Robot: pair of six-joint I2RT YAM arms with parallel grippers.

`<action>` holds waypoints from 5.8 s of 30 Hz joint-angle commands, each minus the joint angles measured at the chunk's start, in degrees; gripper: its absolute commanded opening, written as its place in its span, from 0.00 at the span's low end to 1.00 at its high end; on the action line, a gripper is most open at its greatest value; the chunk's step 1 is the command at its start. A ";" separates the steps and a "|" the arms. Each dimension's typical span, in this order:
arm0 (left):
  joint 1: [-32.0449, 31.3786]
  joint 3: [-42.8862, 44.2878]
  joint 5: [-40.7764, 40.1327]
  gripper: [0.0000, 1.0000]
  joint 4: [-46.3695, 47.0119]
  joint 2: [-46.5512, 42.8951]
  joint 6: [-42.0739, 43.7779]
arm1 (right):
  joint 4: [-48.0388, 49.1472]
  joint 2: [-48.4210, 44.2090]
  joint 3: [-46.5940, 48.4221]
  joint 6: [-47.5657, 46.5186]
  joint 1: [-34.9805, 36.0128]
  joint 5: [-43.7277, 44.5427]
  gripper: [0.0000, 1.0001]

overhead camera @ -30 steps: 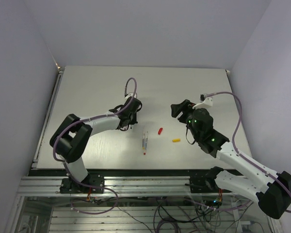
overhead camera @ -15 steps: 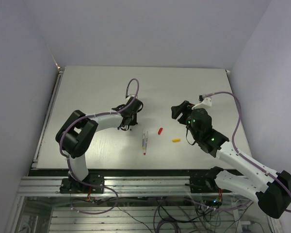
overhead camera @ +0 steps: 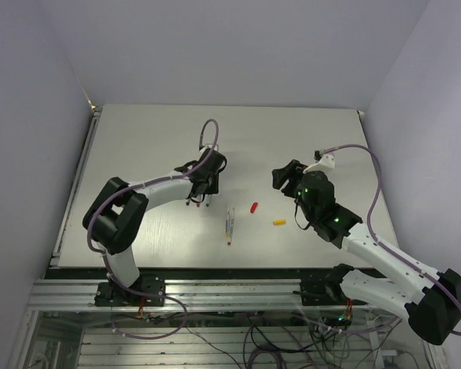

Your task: Insert the pens into the pen caps

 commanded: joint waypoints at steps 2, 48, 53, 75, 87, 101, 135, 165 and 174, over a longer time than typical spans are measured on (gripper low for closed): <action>0.18 1.60 1.71 0.45 -1.03 -7.17 0.41 | -5.34 1.36 3.11 0.85 -0.16 3.12 0.58; -17.42 -4.35 -1.44 0.42 -5.89 -3.11 -6.91 | -21.96 1.83 -1.92 12.55 -0.58 2.13 0.51; -17.63 -4.56 -1.32 0.42 -5.88 -2.36 -6.85 | -21.94 1.70 -1.95 12.85 -0.54 2.00 0.51; -17.95 -10.13 -4.22 0.30 -16.42 0.32 -8.82 | -24.09 -0.71 -2.61 16.81 -0.60 -0.39 0.49; -18.21 -13.22 -0.52 0.07 -13.22 -0.81 -8.95 | -29.95 0.76 -2.81 21.29 -0.51 -2.81 0.45; -18.30 -8.30 -8.88 0.07 -18.48 -20.64 -5.21 | -27.52 6.67 -6.60 27.34 1.62 -6.39 0.52; -18.56 -14.44 -1.91 0.07 -13.15 -30.63 3.74 | -35.72 26.94 6.10 39.97 1.96 -3.47 0.58; -18.45 -16.26 -1.23 0.07 -12.71 -29.68 4.94 | -37.26 33.33 5.79 50.38 0.83 -3.05 0.47; -18.46 -16.12 -2.09 0.07 -13.30 -31.42 4.79 | -40.37 36.32 6.55 48.49 0.46 -6.54 0.33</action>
